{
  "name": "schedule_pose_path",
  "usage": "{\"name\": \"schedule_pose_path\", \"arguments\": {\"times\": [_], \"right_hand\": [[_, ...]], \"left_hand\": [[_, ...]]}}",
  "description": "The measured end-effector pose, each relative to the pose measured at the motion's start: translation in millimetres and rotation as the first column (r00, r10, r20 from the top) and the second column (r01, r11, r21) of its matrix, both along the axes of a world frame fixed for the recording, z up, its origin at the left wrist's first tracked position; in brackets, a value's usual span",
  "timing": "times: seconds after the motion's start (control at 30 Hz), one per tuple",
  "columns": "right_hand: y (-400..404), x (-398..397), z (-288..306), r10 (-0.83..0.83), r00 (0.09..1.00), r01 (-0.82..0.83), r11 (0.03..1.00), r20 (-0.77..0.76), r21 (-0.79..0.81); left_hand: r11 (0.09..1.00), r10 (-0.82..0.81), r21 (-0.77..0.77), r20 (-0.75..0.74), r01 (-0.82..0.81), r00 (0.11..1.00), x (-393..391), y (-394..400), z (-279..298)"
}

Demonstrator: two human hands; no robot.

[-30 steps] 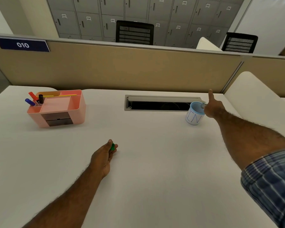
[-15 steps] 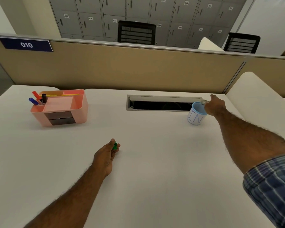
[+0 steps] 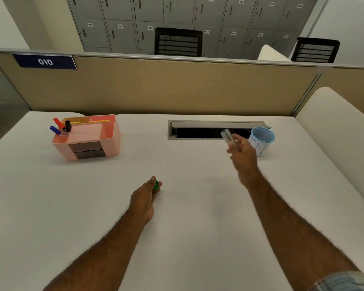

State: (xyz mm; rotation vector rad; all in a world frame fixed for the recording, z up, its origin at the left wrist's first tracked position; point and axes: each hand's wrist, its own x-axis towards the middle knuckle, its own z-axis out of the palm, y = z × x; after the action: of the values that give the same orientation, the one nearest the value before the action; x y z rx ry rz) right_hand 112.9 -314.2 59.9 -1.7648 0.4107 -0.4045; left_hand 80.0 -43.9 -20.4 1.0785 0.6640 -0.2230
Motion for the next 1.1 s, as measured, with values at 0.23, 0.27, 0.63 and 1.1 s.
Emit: {"name": "schedule_pose_path", "arguments": {"times": [0.23,0.27,0.63,1.1], "right_hand": [[70.8,-60.0,-37.9,0.206,0.975,-0.196,0.973,-0.078,0.12],[78.6,-66.9,-42.2,0.23,0.968,-0.218,0.969,-0.101,0.117],[128.8,-114.5,-65.6,0.362,0.882,-0.387,0.922,-0.303,-0.025],[145.0,-118.1,-66.4,0.383,0.877,-0.4,0.917,-0.289,0.0]], "left_hand": [[1.0,-0.007,0.028,0.003,0.007,1.0,-10.2,-3.0,5.5],[1.0,-0.008,0.028,0.005,0.008,1.0,-11.1,-3.8,5.8],[0.996,-0.058,0.069,-0.004,0.058,0.998,-29.5,-8.0,9.4],[0.997,-0.081,0.013,0.008,0.081,0.997,-47.8,-11.2,12.7]]}}
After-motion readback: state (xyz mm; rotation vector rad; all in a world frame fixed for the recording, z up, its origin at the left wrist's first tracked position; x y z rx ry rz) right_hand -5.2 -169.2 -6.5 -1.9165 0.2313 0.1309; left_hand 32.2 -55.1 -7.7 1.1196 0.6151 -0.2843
